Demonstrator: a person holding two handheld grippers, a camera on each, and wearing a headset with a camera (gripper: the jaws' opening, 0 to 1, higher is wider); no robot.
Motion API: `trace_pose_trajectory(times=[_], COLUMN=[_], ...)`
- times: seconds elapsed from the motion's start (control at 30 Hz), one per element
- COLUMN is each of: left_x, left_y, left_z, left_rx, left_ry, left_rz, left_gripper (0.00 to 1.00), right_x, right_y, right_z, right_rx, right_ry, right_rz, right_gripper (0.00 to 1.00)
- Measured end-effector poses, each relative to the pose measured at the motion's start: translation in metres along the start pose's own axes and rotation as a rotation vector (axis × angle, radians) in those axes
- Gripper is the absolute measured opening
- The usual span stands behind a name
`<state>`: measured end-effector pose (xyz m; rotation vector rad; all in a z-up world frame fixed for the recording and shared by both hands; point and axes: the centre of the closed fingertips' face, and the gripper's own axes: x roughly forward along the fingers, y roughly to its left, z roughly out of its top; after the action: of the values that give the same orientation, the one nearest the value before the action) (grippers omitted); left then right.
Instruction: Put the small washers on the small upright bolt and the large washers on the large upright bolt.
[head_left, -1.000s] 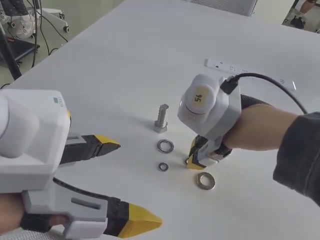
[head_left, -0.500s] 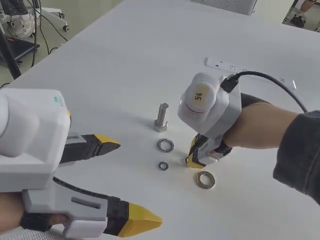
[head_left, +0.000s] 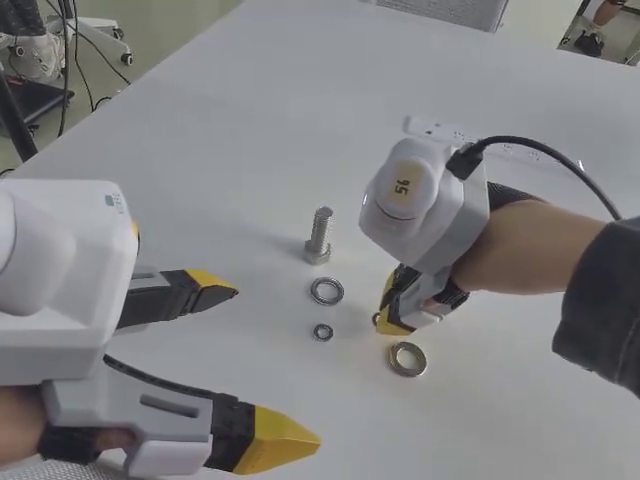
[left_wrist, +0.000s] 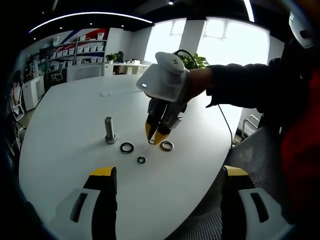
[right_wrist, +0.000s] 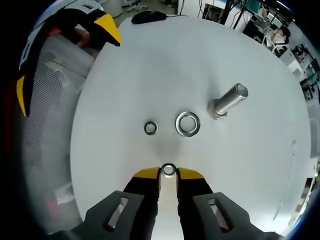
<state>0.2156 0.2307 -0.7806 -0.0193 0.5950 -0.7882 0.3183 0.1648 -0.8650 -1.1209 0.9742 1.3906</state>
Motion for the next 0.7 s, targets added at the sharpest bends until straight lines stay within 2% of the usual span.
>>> trace_pose_trajectory(times=[0.43,0.7], left_x=[0.001,0.002], left_y=[-0.001,-0.003], left_z=[0.002,0.000], left_rx=[0.003,0.008], left_ry=[-0.002,0.002], left_rz=[-0.005,-0.011], left_gripper=[0.86,0.86], right_x=[-0.022,-0.034], right_y=[0.005,0.008], right_z=[-0.009,-0.023], right_rx=[0.020,0.052], right_ry=[-0.022,-0.029], right_rz=[-0.014,-0.032], right_gripper=[0.14,0.14])
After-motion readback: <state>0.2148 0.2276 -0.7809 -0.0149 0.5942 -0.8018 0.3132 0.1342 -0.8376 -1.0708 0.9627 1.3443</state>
